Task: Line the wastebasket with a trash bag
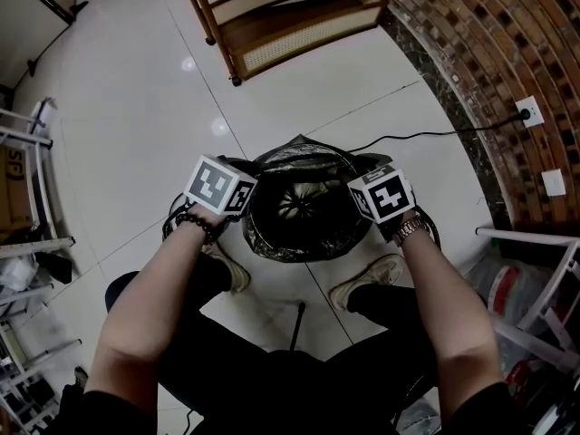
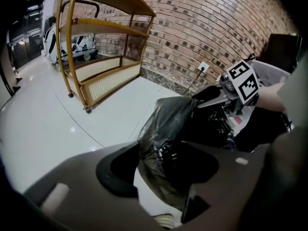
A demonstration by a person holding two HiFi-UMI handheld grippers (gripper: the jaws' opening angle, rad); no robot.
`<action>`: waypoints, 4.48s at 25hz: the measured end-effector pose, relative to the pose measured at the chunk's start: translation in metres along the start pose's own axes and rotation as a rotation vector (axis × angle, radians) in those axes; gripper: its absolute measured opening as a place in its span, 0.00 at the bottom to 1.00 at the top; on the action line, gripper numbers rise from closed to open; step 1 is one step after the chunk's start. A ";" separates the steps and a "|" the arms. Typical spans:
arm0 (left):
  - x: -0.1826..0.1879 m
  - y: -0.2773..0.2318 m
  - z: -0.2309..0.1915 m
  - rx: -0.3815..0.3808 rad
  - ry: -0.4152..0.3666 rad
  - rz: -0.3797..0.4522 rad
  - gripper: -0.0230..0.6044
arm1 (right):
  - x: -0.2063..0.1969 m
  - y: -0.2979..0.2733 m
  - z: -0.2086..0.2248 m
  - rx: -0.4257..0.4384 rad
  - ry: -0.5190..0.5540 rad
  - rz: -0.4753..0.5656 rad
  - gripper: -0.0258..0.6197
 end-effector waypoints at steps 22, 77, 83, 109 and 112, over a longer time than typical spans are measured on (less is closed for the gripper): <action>0.004 0.024 0.003 -0.047 0.001 -0.037 0.54 | 0.006 0.005 -0.022 -0.029 0.249 -0.082 0.36; 0.015 0.041 0.009 -0.025 -0.025 -0.055 0.70 | -0.012 0.032 0.025 0.157 -0.118 0.069 0.55; 0.024 0.050 0.006 -0.012 -0.043 -0.024 0.70 | -0.009 0.036 0.025 0.264 -0.090 0.075 0.72; 0.024 0.045 0.014 0.001 -0.094 -0.027 0.70 | 0.013 0.070 -0.042 0.194 0.189 0.116 0.53; 0.027 0.046 0.018 -0.005 -0.101 -0.016 0.70 | 0.016 0.061 -0.061 0.236 0.222 0.084 0.34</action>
Point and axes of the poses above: the fingertips, and each gripper's own axes: y backward along the fingers, z to its right, x out of its top, the point moved 9 cm from there along y, backward along the fingers, and after that the axes turned 8 degrees about x, right-handed, at the moved point
